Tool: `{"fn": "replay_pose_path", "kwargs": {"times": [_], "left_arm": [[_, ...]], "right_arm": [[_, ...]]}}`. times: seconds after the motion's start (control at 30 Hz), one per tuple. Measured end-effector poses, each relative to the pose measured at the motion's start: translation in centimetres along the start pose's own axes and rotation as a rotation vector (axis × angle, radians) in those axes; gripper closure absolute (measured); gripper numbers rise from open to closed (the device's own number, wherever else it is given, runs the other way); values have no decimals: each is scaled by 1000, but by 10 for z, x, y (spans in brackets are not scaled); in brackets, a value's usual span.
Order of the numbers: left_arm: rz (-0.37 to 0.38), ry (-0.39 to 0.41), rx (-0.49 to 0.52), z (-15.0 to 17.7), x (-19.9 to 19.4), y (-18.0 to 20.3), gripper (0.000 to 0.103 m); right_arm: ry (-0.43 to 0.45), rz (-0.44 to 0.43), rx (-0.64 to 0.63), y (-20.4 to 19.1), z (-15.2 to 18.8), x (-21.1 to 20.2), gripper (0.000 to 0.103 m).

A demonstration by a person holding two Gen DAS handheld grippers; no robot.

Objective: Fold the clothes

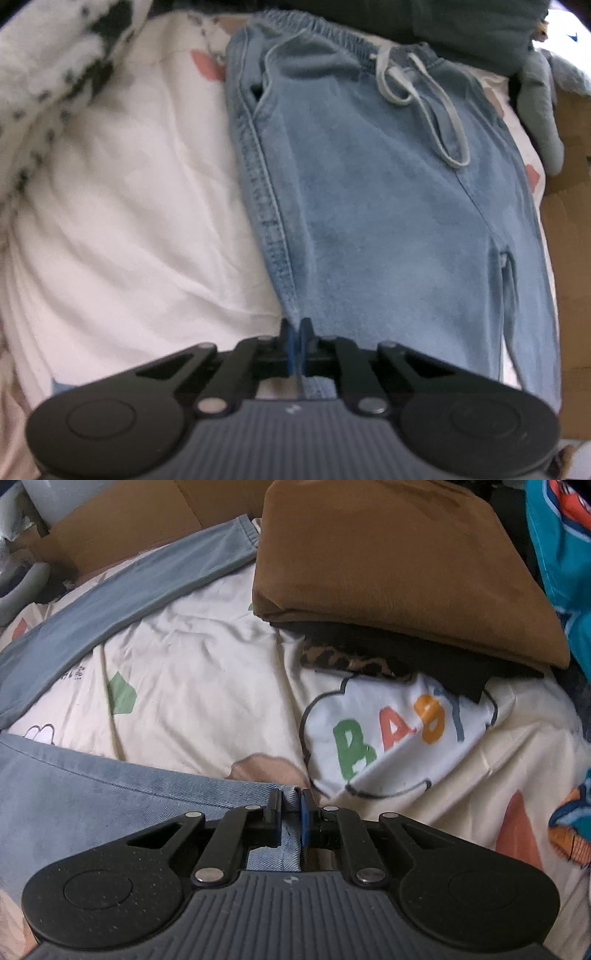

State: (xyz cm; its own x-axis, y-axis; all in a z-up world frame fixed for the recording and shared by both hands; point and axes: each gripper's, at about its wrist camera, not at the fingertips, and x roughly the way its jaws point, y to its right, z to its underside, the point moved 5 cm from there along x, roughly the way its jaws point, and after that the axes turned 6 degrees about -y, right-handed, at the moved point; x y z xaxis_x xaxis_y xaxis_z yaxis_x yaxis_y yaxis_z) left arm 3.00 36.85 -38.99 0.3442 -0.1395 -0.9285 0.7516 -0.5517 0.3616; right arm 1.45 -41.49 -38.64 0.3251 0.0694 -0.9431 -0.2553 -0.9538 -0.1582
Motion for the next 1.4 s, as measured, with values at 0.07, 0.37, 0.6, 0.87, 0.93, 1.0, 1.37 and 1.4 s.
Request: {"fn": "replay_pose_path", "kwargs": {"times": [0.07,0.37,0.6,0.87,0.93,1.0,1.37,1.4], "left_arm": [[1,-1,-15,2,3,-2,100],[58,-41,-76,8,18,-8,85],[58,-37,-65,20,19,-8,95],[-45,-75,1,13,8,2,78],[-88,-40,31,11,-4,2,78],[-88,-24,48,11,-15,0,74],[-94,13,27,2,-54,-19,73],[-92,18,29,1,-58,-19,73]], "right_arm": [[-11,14,-12,-1,-3,6,95],[-63,-84,198,30,4,27,80],[-75,-131,201,29,22,8,75],[-63,-120,159,18,48,-13,75],[-59,-109,151,16,55,-18,75],[-54,-115,135,13,62,-24,75],[-147,-105,91,9,117,-19,75],[-159,-110,88,9,122,-16,75]]}}
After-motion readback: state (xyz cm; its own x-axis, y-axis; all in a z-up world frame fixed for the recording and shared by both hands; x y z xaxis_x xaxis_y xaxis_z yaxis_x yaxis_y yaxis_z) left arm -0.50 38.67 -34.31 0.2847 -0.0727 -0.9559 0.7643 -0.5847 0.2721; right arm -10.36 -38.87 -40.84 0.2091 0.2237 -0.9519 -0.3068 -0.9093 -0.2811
